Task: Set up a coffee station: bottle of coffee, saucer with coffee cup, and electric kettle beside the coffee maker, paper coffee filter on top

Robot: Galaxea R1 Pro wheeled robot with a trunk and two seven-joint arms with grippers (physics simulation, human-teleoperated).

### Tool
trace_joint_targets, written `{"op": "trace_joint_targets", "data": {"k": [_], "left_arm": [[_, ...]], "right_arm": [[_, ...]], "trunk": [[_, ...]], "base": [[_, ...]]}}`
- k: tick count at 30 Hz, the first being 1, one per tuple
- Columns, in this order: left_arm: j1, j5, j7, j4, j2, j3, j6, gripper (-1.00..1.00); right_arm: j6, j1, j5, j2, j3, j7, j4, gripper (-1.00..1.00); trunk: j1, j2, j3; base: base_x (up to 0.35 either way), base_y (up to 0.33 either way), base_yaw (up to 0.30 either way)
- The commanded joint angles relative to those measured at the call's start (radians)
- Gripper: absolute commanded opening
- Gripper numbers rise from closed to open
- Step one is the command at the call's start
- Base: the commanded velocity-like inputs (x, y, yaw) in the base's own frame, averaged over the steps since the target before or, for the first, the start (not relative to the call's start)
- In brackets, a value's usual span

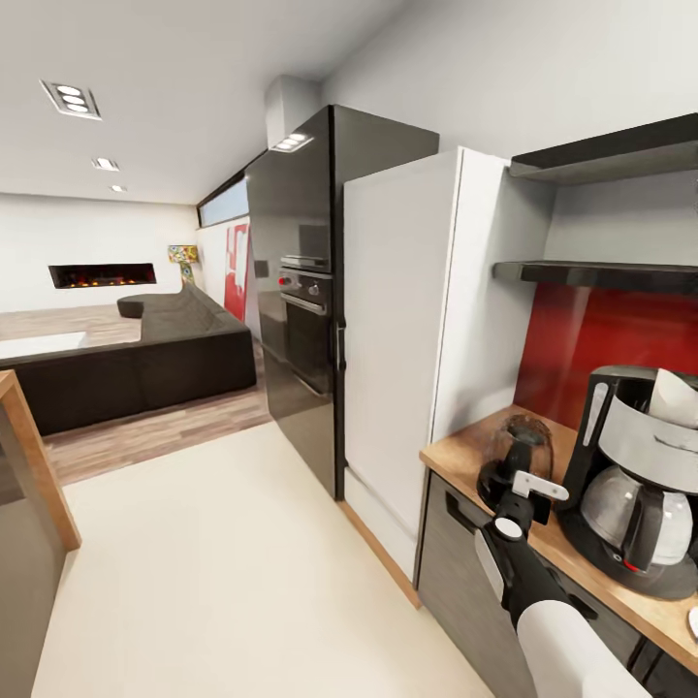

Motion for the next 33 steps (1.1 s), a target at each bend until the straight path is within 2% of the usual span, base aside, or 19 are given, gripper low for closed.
{"op": "trace_joint_targets", "data": {"k": [1, 18, 23, 33], "left_arm": [[0.000, 0.007, 0.000, 0.001, 0.000, 0.001, -0.003, 1.00], [0.000, 0.007, 0.000, 0.000, 0.000, 0.001, -0.003, 1.00], [0.000, 0.007, 0.000, 0.000, 0.000, 0.001, -0.003, 1.00], [0.000, 0.007, 0.000, 0.000, 0.000, 0.001, -0.003, 1.00]], "right_arm": [[-0.002, -0.001, 0.015, 0.001, -0.005, 0.000, 0.000, -1.00], [-0.001, -0.001, 0.015, 0.001, -0.005, 0.000, 0.000, -1.00], [-0.001, -0.001, 0.015, 0.001, -0.005, 0.000, 0.000, -1.00], [-0.001, -0.001, 0.015, 0.002, -0.005, 0.000, 0.000, -1.00]], "trunk": [[0.000, -0.001, 0.000], [0.000, -0.001, 0.000], [0.000, -0.001, 0.001], [0.000, -0.001, 0.001]], "base": [[0.002, 0.000, -0.020], [0.087, 0.000, -0.002], [0.089, 0.000, -0.151], [0.065, 0.000, -0.011]]}}
